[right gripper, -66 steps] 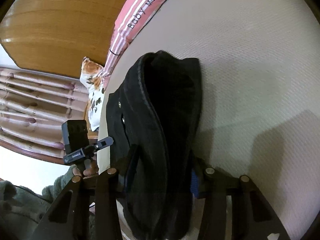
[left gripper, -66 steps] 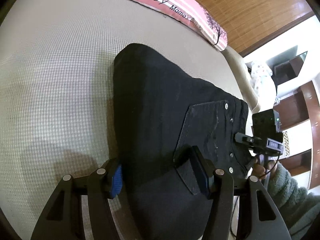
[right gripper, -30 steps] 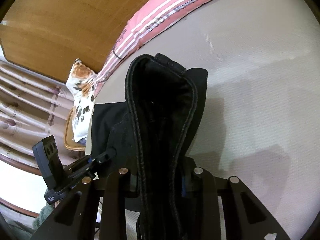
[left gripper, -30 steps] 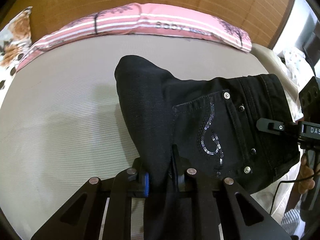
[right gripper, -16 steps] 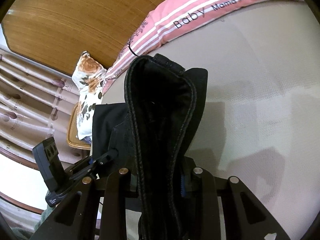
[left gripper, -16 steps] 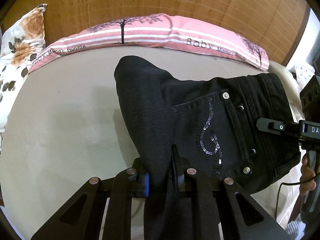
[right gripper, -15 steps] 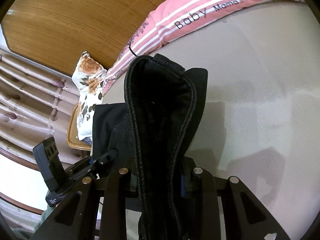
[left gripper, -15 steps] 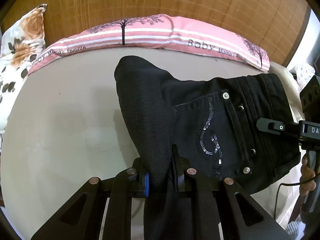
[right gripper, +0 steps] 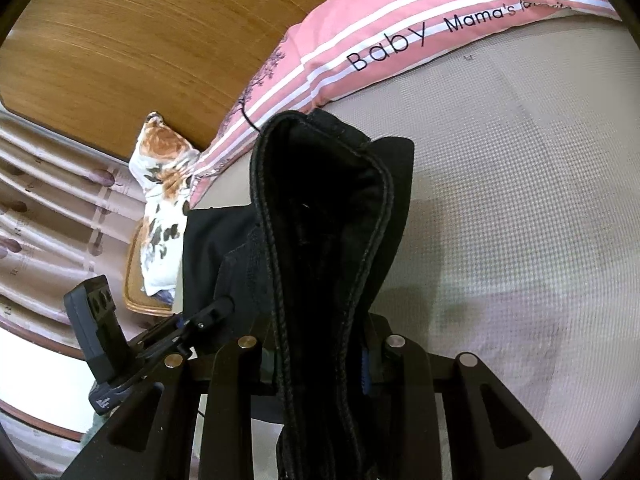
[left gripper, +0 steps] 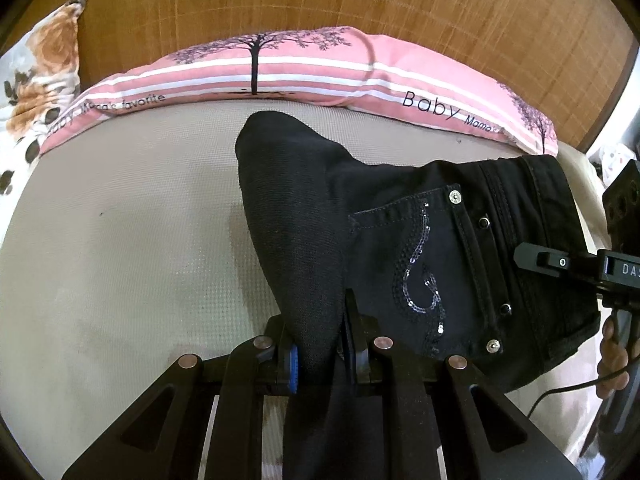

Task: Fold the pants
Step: 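Open the right gripper and withdraw both grippers from the folded jeans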

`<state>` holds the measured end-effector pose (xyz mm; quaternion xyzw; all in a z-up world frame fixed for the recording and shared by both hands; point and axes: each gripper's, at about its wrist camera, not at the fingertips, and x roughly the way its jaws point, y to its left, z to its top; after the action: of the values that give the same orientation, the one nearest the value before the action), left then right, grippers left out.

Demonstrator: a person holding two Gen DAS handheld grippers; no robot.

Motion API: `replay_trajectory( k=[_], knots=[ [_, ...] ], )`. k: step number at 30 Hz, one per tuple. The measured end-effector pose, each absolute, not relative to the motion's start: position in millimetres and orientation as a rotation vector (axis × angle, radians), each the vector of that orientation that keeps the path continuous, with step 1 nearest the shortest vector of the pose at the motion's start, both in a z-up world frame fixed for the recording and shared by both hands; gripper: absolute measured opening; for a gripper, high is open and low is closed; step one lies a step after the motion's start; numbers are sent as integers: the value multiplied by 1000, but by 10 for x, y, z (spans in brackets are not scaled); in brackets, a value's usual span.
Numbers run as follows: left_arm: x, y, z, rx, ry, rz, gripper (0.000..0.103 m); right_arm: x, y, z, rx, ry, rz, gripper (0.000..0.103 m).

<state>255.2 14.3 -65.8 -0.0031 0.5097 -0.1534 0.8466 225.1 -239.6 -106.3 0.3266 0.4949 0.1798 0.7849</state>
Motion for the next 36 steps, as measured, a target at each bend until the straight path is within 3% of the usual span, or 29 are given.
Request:
replay_trajectory(
  k=[4, 9, 14, 36],
  knots=[
    [2630, 143, -866, 4, 1095, -321, 21, 2302, -2414, -1225, 630, 1088, 330, 27],
    [2601, 141, -985, 50, 1057, -276, 43, 2297, -2288, -1324, 443, 1085, 244, 51],
    [2516, 143, -988, 81, 1020, -238, 51, 2241, -2325, -1344, 447, 1075, 198, 59],
    [1456, 184, -755, 148, 967, -92, 54, 1216, -2355, -991, 352, 970, 108, 65]
  ],
)
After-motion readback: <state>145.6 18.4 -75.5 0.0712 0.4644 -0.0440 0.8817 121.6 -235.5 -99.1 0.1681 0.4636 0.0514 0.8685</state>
